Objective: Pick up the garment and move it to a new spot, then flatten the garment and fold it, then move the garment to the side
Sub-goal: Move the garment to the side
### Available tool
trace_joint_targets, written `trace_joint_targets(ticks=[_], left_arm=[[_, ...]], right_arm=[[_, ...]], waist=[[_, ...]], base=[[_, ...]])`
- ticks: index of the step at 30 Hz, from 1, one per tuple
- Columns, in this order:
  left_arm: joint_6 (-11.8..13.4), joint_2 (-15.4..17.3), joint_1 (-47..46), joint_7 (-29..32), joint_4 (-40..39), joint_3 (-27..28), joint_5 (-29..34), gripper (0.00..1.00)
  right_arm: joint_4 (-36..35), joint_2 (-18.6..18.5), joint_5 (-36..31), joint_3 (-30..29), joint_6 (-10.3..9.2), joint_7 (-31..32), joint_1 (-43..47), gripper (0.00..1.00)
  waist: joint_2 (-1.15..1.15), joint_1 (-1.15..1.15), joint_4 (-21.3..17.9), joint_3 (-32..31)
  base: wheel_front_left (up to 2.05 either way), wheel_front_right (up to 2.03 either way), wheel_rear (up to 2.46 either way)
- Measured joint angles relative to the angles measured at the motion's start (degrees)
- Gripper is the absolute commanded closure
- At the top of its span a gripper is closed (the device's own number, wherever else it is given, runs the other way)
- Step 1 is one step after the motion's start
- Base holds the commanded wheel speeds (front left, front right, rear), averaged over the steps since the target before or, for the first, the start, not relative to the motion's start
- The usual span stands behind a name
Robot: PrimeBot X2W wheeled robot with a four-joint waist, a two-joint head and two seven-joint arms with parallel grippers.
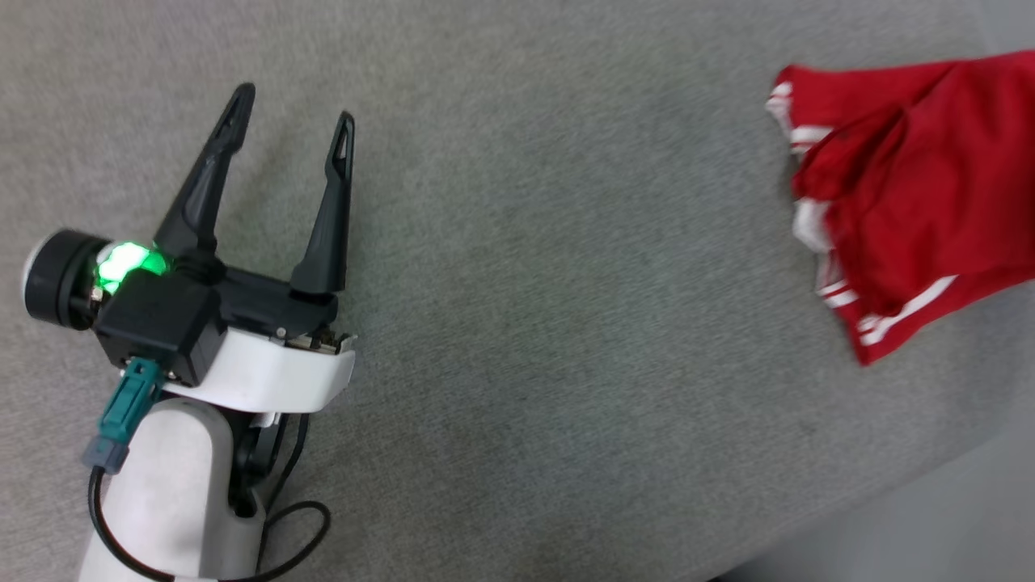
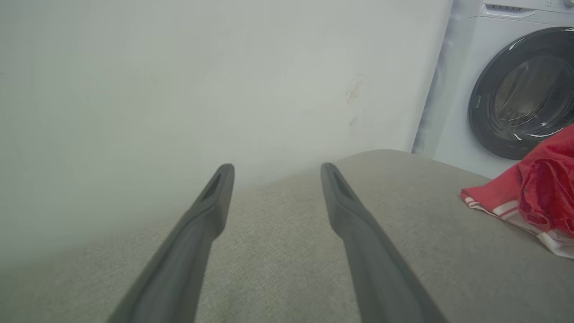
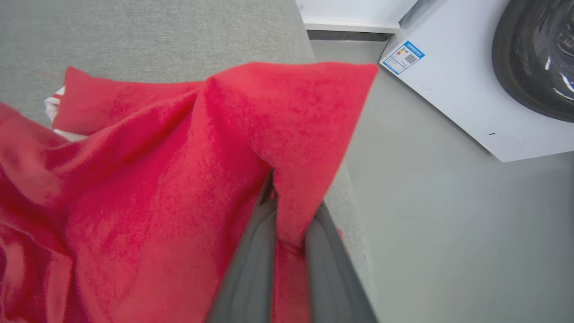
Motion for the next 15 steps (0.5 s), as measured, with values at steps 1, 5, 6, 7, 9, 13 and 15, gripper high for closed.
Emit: trace_joint_targets(ticks=[1,5,6,7,9,13,15], left_arm=[[-0.01,0.18,-0.57,0.04,-0.33,-0.19,0.02,0.0],[-0.15,0.56,-1.82,0.05,-1.23,-0.91,0.1,0.0],[-0.27,0.62,-2.13,0.05,-1.53,-1.21,0.19,0.0],[-0.29,0.64,-2.36,0.05,-1.76,-1.46,0.27,0.0],[-0.34,0.68,-2.57,0.01,-1.96,-1.74,0.3,0.0],[-0.46,0.73,-2.86,-0.11,-1.97,-2.47,0.42,0.0],[-0.46,0.74,-3.05,-0.3,-1.66,-2.61,0.35,0.0]], right_arm=[[1.08,-0.24,-0.78,-1.12,0.01,-0.58,-0.72,1.0],[4.85,-0.33,-4.53,-4.43,0.0,-2.05,-2.15,1.0],[6.0,0.19,-5.54,-5.64,0.0,-3.08,-2.38,1.0],[7.06,0.75,-7.24,-6.5,0.0,-4.3,-2.59,1.0],[9.55,2.57,-8.98,-8.96,-0.01,-6.19,-3.22,0.63],[13.01,5.41,-14.46,-13.35,0.0,-11.77,-4.19,0.0],[14.0,6.5,-17.46,-15.88,0.0,-15.52,-4.6,0.0]], waist=[[0.0,0.0,0.22,1.26],[0.0,0.0,1.05,4.54],[0.0,0.0,1.38,5.42],[0.0,0.0,1.72,6.16],[0.0,0.0,2.45,7.2],[0.0,0.0,3.41,7.88],[0.0,0.0,3.49,7.51]], base=[[0.0,0.0,0.0],[0.0,0.0,0.0],[0.0,0.0,0.0],[0.0,0.0,0.0],[0.0,0.0,0.0],[0.0,0.0,0.0],[0.0,0.0,0.0]])
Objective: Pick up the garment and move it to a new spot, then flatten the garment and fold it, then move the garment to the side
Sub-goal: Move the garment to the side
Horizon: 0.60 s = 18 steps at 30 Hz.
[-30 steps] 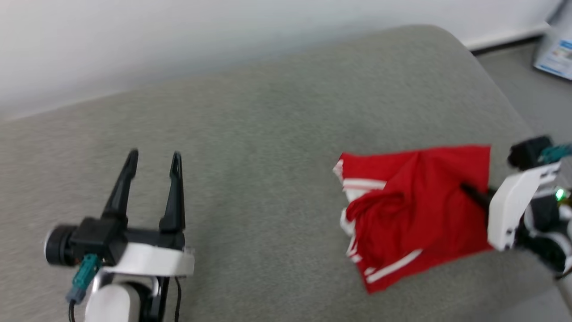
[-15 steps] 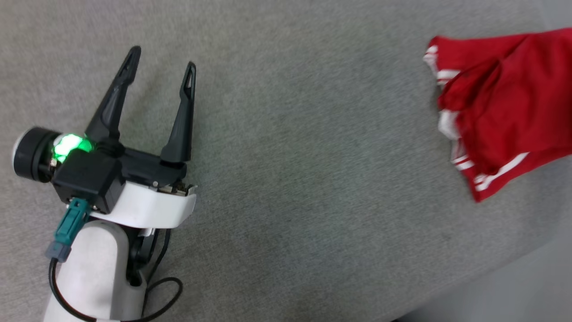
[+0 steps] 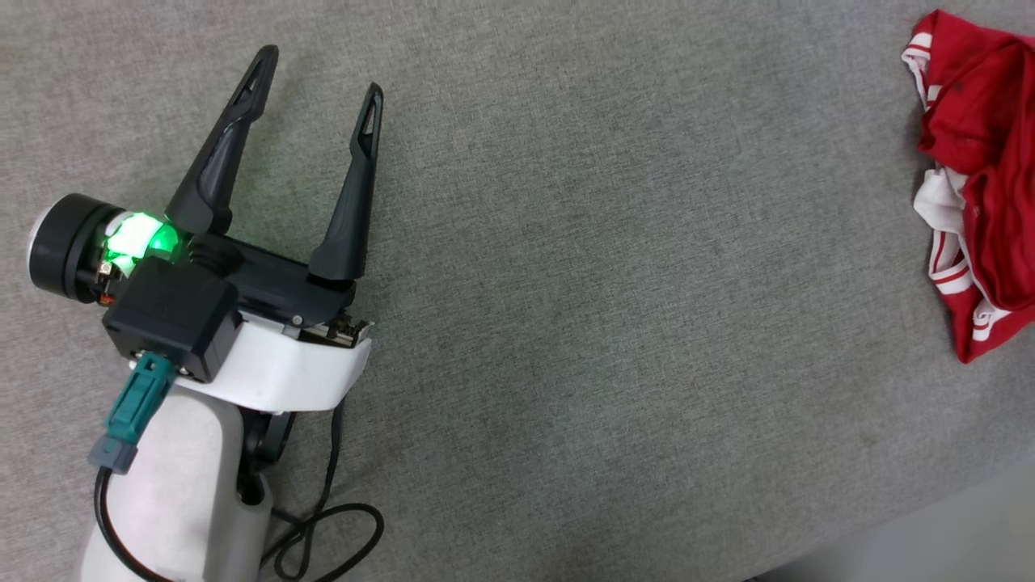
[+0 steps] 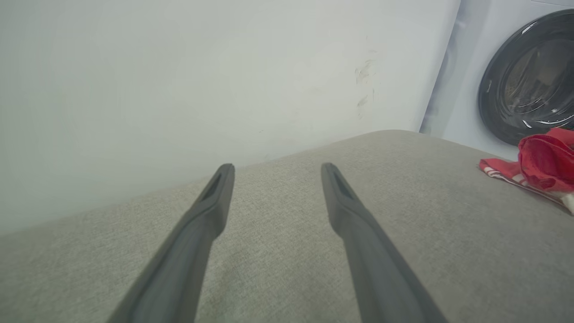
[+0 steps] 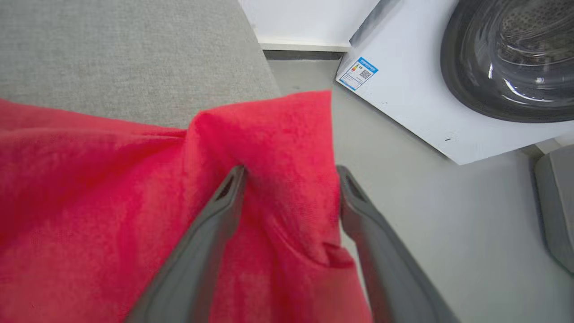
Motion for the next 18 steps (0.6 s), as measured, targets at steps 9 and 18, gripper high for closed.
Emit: trace_joint_targets(ticks=[9,18], left_arm=[[1.07,-1.56,2.23,-2.65,4.24,-0.14,-1.92,0.0],[3.6,-3.14,9.89,-4.07,9.03,1.16,-4.27,0.0]], right_arm=[[0.21,3.96,-8.4,-9.76,0.0,-10.18,0.9,0.0],[-9.61,10.49,-8.93,-10.6,0.0,-13.48,13.66,0.0]], waist=[[0.0,0.0,0.98,-5.58],[0.0,-0.01,3.88,-15.87]], base=[[0.0,0.0,0.0],[0.0,0.0,0.0]])
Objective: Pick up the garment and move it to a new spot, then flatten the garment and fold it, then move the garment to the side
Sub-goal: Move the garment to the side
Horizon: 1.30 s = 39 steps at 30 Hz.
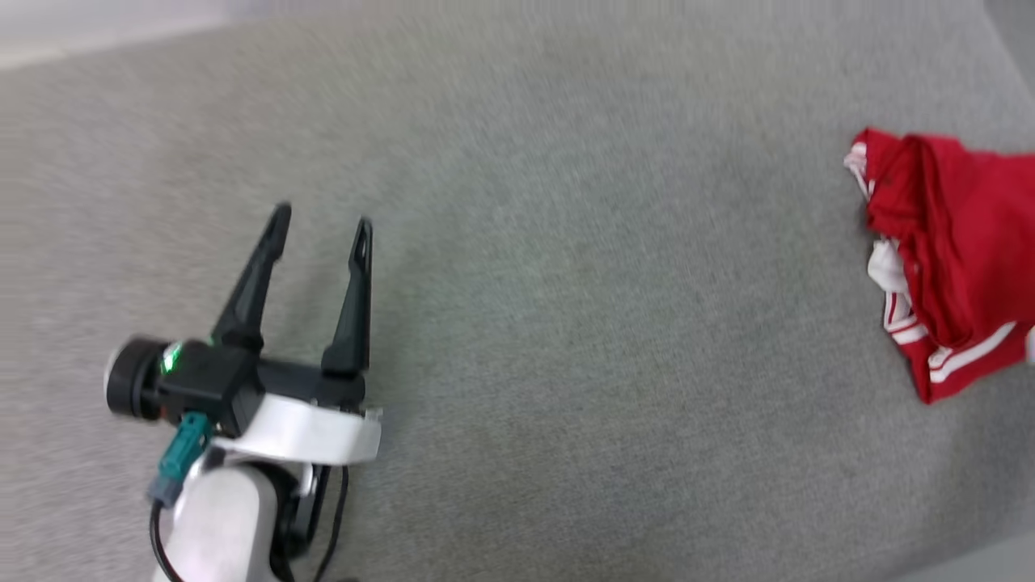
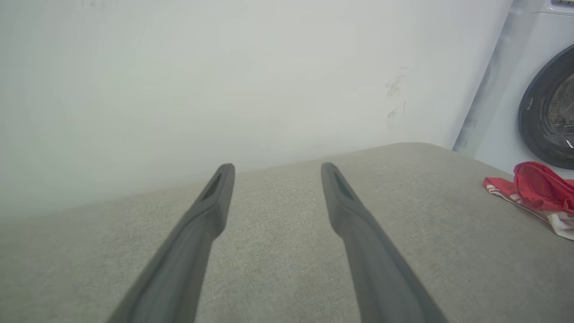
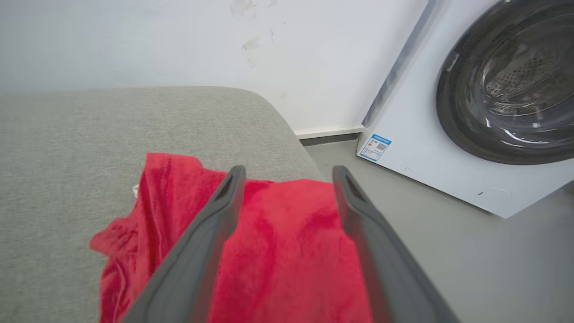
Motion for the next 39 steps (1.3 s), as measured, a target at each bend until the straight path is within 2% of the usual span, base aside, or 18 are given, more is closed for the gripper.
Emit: trace_joint_targets(ticks=[5,14,25,31,39], left_arm=[[1.91,-0.87,4.7,-0.42,1.87,1.23,-1.4,0.0],[3.53,-1.4,10.23,-1.05,4.93,4.17,-3.71,0.0],[4.34,0.2,15.1,-1.3,10.27,6.75,-4.24,0.0],[3.52,-0.04,18.13,-1.31,12.29,5.8,-4.67,0.0],[3.77,0.31,19.34,-1.31,12.95,5.95,-5.06,0.0]], right_arm=[[-7.71,4.41,0.79,1.21,0.0,1.77,8.55,0.0],[-20.54,10.66,2.56,6.67,0.0,6.28,21.18,0.0],[-30.48,12.84,4.38,13.6,-0.01,8.58,29.32,0.0],[-34.62,13.88,4.33,14.7,-0.01,9.83,35.45,0.0],[-38.75,14.7,4.37,15.79,-0.01,10.56,37.36,0.0]], waist=[[0.0,0.0,2.09,-5.43],[0.0,-0.01,7.15,-12.33],[0.0,-0.01,11.73,-19.15],[0.0,-0.01,12.23,-23.48],[0.0,-0.01,11.33,-25.32]], base=[[0.0,0.0,0.0],[0.0,0.0,0.0],[0.0,0.0,0.0],[0.0,0.0,0.0],[0.0,0.0,0.0]])
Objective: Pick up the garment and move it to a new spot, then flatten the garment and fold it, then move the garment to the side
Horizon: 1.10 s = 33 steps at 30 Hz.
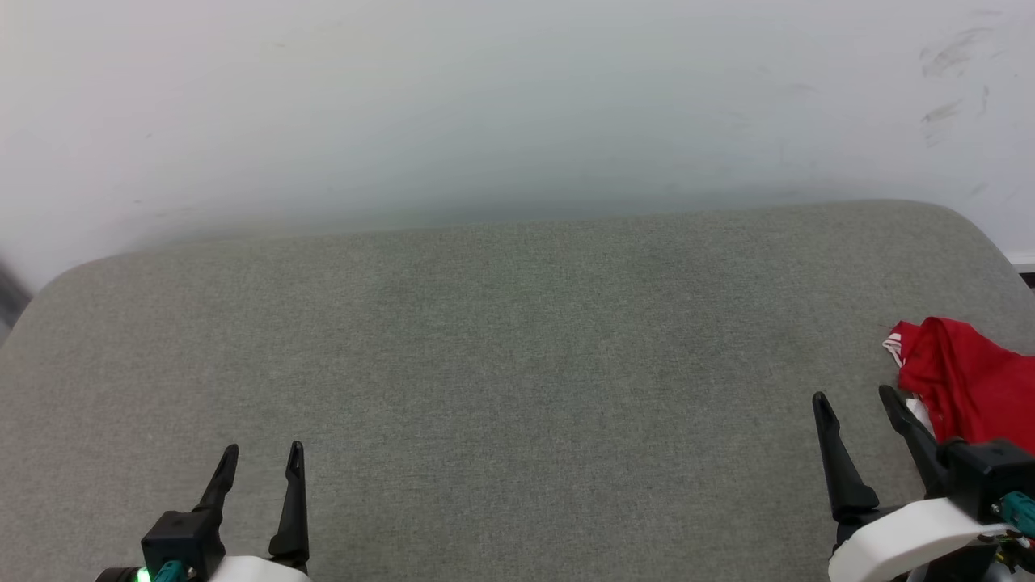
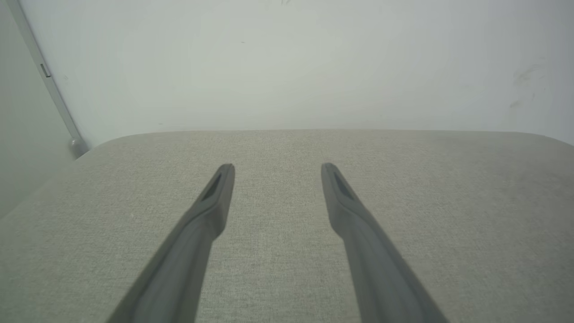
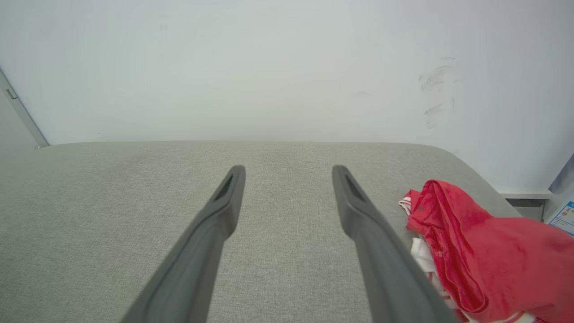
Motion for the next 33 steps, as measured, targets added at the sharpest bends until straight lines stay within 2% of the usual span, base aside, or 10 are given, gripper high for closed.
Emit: trace_joint_targets(ticks=[27,28,33], left_arm=[[0.33,0.2,-2.18,-0.01,1.05,-0.02,-0.01,0.0],[0.31,0.14,-2.18,0.02,1.12,-0.07,-0.01,1.0],[0.14,-1.01,-0.83,0.8,3.49,-0.13,-1.14,1.0]], right_arm=[[-1.41,0.36,0.32,0.31,0.0,0.11,-0.18,0.0],[-1.3,0.36,0.33,0.29,0.0,0.12,-0.15,1.0],[1.33,0.45,1.57,0.42,0.0,0.25,0.79,1.0]], waist=[[0.0,0.01,0.56,1.19],[0.0,0.01,0.58,1.22],[0.0,0.01,0.6,1.24]], base=[[0.0,0.0,0.0],[0.0,0.0,0.0],[0.0,0.0,0.0]])
